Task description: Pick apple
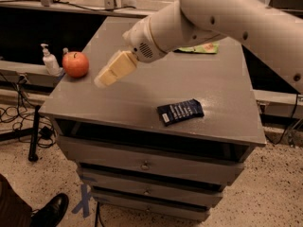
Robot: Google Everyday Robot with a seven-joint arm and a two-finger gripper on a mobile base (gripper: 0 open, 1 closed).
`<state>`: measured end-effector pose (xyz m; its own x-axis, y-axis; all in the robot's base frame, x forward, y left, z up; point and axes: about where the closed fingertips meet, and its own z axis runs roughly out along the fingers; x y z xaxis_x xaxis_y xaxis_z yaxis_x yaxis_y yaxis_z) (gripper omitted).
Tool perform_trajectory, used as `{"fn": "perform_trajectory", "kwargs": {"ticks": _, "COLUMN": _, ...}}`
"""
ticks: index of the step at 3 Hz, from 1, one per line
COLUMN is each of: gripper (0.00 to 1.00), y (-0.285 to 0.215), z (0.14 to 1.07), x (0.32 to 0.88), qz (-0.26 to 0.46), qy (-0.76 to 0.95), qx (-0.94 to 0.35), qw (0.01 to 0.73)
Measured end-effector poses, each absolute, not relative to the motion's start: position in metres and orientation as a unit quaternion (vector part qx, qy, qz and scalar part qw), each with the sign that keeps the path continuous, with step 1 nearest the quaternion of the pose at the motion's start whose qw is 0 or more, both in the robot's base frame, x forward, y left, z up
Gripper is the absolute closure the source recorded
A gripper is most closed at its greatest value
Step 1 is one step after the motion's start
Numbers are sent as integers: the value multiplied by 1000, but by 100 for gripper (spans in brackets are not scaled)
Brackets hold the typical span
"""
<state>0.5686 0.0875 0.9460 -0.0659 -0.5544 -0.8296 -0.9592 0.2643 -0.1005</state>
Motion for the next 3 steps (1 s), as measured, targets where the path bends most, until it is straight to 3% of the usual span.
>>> {"fn": "perform_trajectory", "kwargs": {"ticks": 3, "gripper": 0, "y": 184, "z": 906, "x": 643, "qz": 278, "qy": 671, "qx": -515, "qw": 455}}
